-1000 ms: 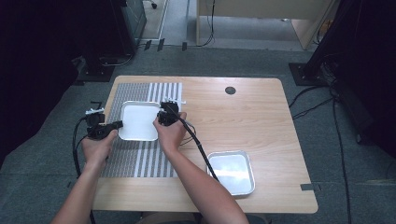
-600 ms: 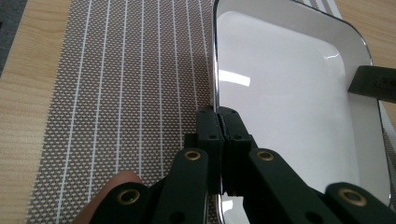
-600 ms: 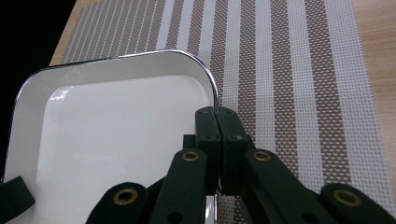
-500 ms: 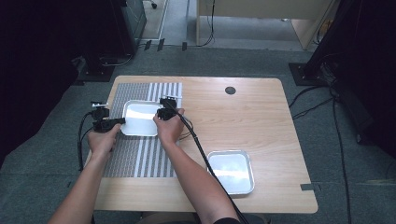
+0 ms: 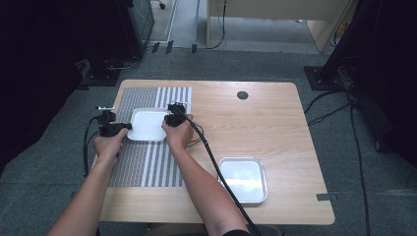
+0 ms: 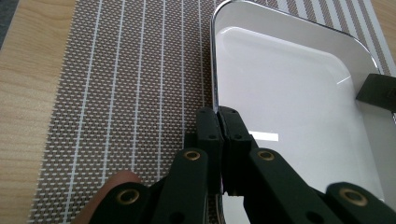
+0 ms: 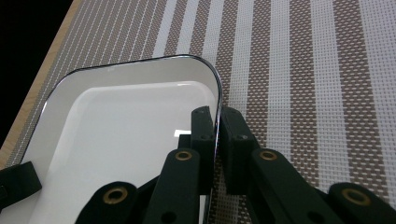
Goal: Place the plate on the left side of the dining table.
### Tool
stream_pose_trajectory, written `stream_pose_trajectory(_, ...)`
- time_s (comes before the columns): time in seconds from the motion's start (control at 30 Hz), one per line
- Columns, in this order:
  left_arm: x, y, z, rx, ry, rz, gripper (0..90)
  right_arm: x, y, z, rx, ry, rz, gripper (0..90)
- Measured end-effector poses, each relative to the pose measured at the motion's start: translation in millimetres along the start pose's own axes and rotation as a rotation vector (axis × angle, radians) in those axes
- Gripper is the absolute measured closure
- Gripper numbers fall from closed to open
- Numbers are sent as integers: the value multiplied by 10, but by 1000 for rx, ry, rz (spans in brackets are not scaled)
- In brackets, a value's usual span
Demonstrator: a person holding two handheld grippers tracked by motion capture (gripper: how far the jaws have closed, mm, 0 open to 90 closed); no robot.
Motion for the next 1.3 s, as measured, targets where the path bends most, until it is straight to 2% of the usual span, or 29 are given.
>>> stream_pose_trajectory(0.17,-18,-2,-3,-5,-6,4,890,-19,-21,-12,-1,-10,2,859)
stream_pose_trajectory(0.27,-35,4,9,-2,-11,2,886,-24,-18,-9,14,-19,-4,841)
stream_pose_trajectory(0.4,-22,-1,10,-19,-18,1,862,-18,7,-8,26,-24,-43,697)
stream_pose_trajectory(0.57,48,4,-22,-13,-59,-4,725,8,-30,-46,27,-33,-44,626)
stream_pose_trajectory(0.7,101,-6,-25,-31,-73,0,623,61,-66,-95,65,-50,-46,563)
stream_pose_trajectory(0.8,171,-28,-39,-33,-90,11,547,134,-79,-151,104,-79,-44,534)
stream_pose_trajectory(0.9,267,-95,-24,-24,-108,58,478,235,-84,-189,104,-97,-44,531)
stream_pose_trajectory(0.97,337,-134,8,-42,-118,72,453,322,-97,-220,96,-120,-40,530)
stream_pose_trajectory(1.07,419,-153,55,-64,-124,78,431,454,-143,-269,125,-148,-31,507)
stream_pose_trajectory(1.1,441,-160,64,-60,-130,80,426,483,-158,-279,127,-153,-28,496)
stream_pose_trajectory(1.2,498,-187,87,-67,-140,85,402,580,-227,-306,127,-160,-35,442)
stream_pose_trajectory(1.3,554,-264,102,-82,-156,96,375,658,-275,-287,143,-123,-59,408)
Point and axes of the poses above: each handheld gripper's, and its own axes: x roughly backward along the jaws, z roughly out of its underside, y roughly to its left, the point moved 8 cm from there along -x, roughly forward along the jaws, and after that the axes turned 9 degrees about -y, right-handed, at the moved point
